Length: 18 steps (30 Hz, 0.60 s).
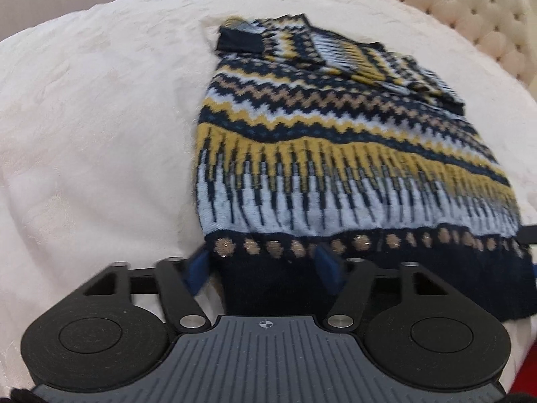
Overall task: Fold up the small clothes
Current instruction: 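Grasp the hem with both grippers and lift it toward the collar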
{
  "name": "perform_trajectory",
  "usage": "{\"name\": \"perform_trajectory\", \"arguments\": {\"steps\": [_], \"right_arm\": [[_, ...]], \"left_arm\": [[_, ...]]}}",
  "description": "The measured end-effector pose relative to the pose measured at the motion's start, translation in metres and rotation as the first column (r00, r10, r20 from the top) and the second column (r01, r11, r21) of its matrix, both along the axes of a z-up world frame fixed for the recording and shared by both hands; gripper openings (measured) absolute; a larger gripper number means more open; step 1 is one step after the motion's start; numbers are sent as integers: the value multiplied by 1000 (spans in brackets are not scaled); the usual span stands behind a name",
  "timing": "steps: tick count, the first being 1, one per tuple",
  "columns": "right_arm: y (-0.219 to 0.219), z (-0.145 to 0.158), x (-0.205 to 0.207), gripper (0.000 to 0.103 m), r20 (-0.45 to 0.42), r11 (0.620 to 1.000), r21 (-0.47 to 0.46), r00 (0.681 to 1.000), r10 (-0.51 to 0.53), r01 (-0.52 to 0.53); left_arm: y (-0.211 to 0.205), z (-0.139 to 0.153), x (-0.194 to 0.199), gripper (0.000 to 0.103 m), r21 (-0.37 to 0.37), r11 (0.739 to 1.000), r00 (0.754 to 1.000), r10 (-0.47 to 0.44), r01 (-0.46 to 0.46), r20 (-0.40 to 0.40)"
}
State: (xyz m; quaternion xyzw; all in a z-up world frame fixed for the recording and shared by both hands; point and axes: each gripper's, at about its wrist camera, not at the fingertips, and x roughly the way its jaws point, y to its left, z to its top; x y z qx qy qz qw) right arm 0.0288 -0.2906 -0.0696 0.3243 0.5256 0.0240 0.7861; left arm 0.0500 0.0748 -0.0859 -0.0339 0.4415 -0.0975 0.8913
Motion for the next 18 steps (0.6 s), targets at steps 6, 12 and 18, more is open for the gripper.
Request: {"name": "perform_trajectory", "arguments": {"steps": [6, 12, 18], "right_arm": [[1, -5, 0, 38, -16, 999, 32, 1000, -10, 11], [4, 14, -12, 20, 132, 1000, 24, 991, 12, -16], [1, 36, -27, 13, 311, 996, 88, 950, -16, -12]], "left_arm": [[10, -2, 0, 13, -164, 986, 1000, -27, 26, 1], [28, 0, -7, 10, -285, 958, 1000, 18, -9, 26], [43, 21, -15, 10, -342, 939, 994, 61, -27, 90]]}}
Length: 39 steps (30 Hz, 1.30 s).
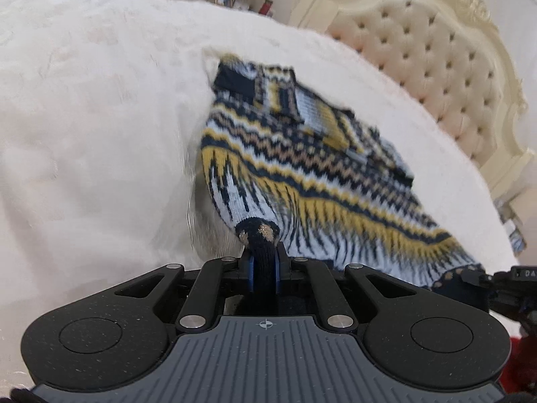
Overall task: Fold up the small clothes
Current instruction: 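Grasp the hem with both grippers and lift it toward the collar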
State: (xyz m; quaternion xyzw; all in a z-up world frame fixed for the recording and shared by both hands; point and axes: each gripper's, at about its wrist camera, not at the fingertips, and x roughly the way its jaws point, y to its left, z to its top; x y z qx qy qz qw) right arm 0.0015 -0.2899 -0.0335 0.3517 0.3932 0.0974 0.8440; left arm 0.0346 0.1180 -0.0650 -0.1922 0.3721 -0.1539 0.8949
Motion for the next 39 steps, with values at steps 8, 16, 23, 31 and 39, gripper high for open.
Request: {"name": "perform_trajectory", "arguments": {"steps": [8, 16, 23, 31, 39], "right_arm": [[-7, -1, -3, 13, -81, 998, -23, 995, -56, 54], [-8, -6, -1, 13, -144, 995, -90, 988, -62, 50], [1, -2, -2, 13, -121, 979, -195, 989, -88, 63], [10, 4, -3, 13, -96, 969, -245, 994, -57, 32], [-6, 13, -11, 13, 22, 996, -62, 998, -59, 60]], "left_arm": [[-10, -6, 2, 25, 113, 992, 999, -45, 48, -28], [2, -25, -1, 37, 44, 999, 995, -2, 7, -101], [13, -27, -11, 44, -34, 998, 994, 45, -49, -103], [-4, -31, 0, 7, -91, 995, 994, -37, 28, -100], [1, 5, -9, 8, -140, 990, 999, -4, 9, 34]]}}
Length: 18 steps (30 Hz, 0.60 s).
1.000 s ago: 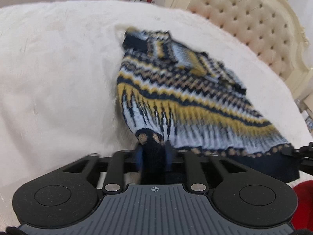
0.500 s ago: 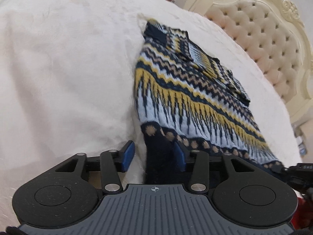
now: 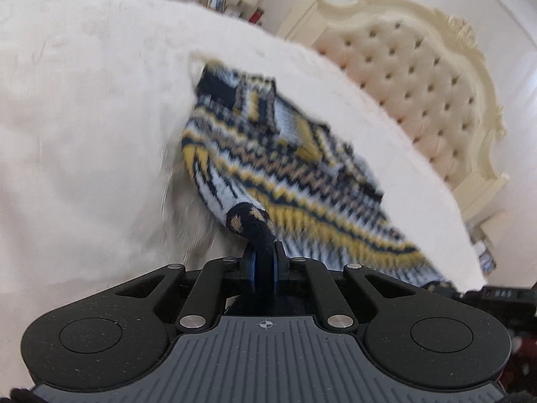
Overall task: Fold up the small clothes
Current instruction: 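Grasp the hem with both grippers and lift it toward the collar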
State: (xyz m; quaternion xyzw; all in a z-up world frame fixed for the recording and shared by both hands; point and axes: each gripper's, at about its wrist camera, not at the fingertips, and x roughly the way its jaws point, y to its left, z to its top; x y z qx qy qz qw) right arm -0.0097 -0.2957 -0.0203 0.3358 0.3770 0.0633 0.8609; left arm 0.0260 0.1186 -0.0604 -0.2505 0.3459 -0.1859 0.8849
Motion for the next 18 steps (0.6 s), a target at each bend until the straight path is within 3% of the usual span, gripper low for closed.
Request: {"name": "perform_trajectory", "arguments": {"steps": [8, 13, 18], "right_arm": [[-17, 31, 28, 13, 177, 997, 81, 984, -30, 16], [-24, 51, 79, 13, 246, 998, 55, 969, -23, 10], [-29, 61, 141, 13, 306, 999, 30, 951, -37, 30]], "left_arm": [[-3, 52, 39, 8, -6, 1000, 991, -29, 30, 131], [-9, 82, 88, 8, -16, 999, 979, -37, 41, 202], [-25, 99, 143, 8, 48, 998, 962, -52, 40, 266]]}}
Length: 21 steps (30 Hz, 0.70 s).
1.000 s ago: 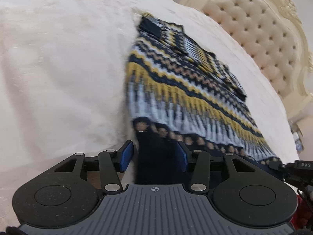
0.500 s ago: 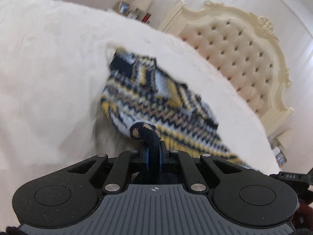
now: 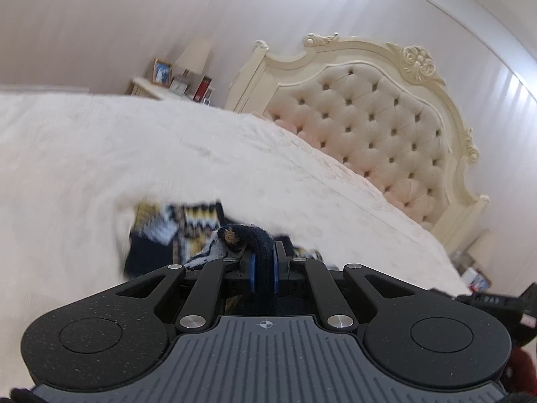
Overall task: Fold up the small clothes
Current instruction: 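Grasp the hem with both grippers and lift it toward the collar, then lay the hem over the collar and open both grippers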
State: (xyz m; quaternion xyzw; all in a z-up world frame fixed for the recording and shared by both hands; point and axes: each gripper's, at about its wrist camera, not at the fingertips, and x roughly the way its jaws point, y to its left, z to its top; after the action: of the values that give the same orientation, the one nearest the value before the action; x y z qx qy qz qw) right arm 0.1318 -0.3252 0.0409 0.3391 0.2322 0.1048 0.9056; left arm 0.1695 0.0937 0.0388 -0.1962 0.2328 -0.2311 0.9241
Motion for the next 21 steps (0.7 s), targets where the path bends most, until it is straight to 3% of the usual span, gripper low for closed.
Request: {"name": "perform_trajectory", "arguments": {"steps": [6, 15, 16, 18, 19, 21], "right_arm": [[-5, -10, 84, 13, 5, 999, -28, 999, -33, 33], [-11, -65, 172, 14, -137, 992, -107, 987, -86, 71], [-11, -70, 179, 19, -151, 990, -119, 985, -88, 70], [-14, -79, 184, 21, -167, 990, -114, 981, -98, 79], [-17, -82, 185, 23, -170, 991, -97, 980, -104, 88], [-22, -83, 178, 48, -149, 991, -66, 981, -123, 114]], "left_arm": [[-24, -1, 67, 9, 43, 999, 1000, 22, -22, -5], [-53, -50, 148, 14, 198, 980, 993, 53, -32, -106], [-53, -55, 155, 17, 195, 980, 991, 51, -25, -127], [-51, -63, 165, 39, 179, 983, 981, 67, -34, -180], [-47, -65, 167, 45, 173, 983, 977, 88, -54, -194], [-39, -65, 166, 62, 154, 984, 977, 121, -94, -177]]}}
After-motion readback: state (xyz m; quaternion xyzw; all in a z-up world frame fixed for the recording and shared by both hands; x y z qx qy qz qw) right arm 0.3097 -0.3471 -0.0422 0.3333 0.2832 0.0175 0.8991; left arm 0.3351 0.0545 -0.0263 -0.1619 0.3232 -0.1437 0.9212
